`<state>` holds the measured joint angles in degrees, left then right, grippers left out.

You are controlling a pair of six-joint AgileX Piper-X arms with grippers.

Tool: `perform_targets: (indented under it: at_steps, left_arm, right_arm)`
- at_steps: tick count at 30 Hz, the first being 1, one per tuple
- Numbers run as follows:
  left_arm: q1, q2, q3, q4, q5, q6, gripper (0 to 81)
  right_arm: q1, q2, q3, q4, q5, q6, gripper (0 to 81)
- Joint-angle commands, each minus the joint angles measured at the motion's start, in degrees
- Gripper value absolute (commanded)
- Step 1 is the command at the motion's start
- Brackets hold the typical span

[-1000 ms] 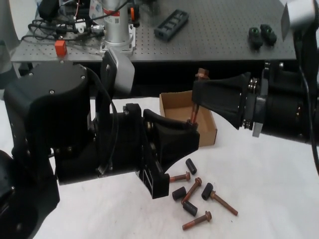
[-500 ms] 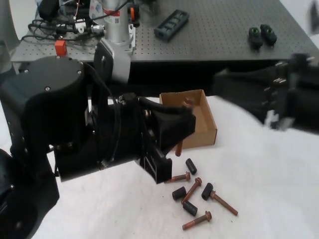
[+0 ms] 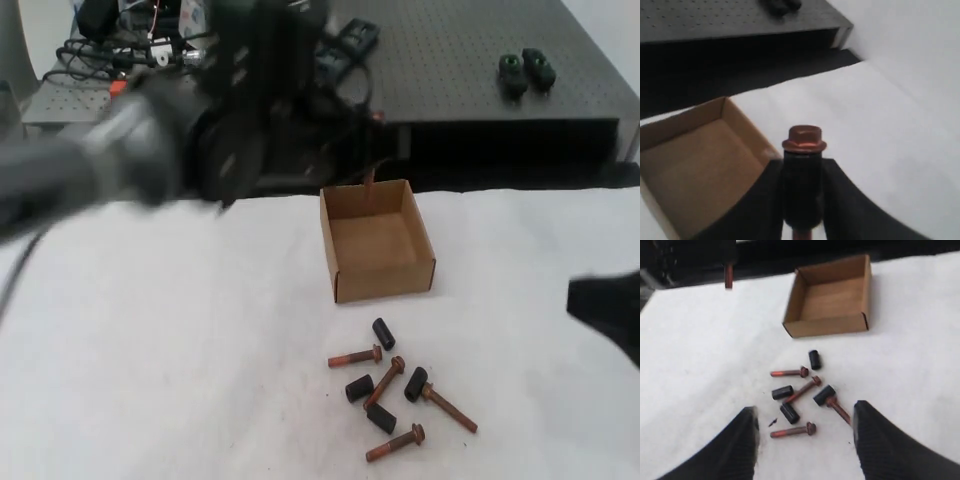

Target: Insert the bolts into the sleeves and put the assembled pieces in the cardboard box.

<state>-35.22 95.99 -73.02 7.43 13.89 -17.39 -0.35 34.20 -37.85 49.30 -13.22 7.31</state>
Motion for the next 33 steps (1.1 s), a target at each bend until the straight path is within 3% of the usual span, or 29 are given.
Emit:
perform_targets:
  at_steps: [1, 8, 13, 18, 26, 30, 33]
  left_arm:
    - [0.1, 12.5, -17.4, 13.6, -3.4, 3.6, 0.6]
    - [0.1, 37.8, -49.2, 29.9, -3.2, 1.4, 0.6]
    - [0.1, 48.1, -61.6, 35.3, -2.5, -0.7, 0.6]
    - [0.1, 51.5, -63.7, 35.4, 0.9, -2.4, 2.1]
    - [0.3, 49.3, -64.5, 37.1, 0.9, -2.4, 40.4]
    - [1.0, 44.0, -64.5, 45.8, 0.6, 2.4, 38.8]
    - [1.5, 39.2, -64.5, 55.7, -6.3, 8.7, 34.3]
  right_arm:
    - [-0.2, -0.3, -0.2, 0.3, 0.0, -0.7, 41.9]
    - [-0.2, -0.3, -0.2, 3.1, 5.4, -0.7, 41.9]
    - [-0.2, -0.3, -0.2, 3.1, 5.4, -0.7, 41.9]
    - [-0.2, 0.1, -0.2, 3.1, 5.4, -0.7, 41.9]
    - [-0.1, 11.4, -0.6, 2.8, 4.5, -7.3, 41.9]
    - [0.2, 22.1, -2.5, 0.4, 4.5, -12.6, 41.9]
    - [2.7, 31.6, -5.4, -2.2, 4.5, -17.4, 41.9]
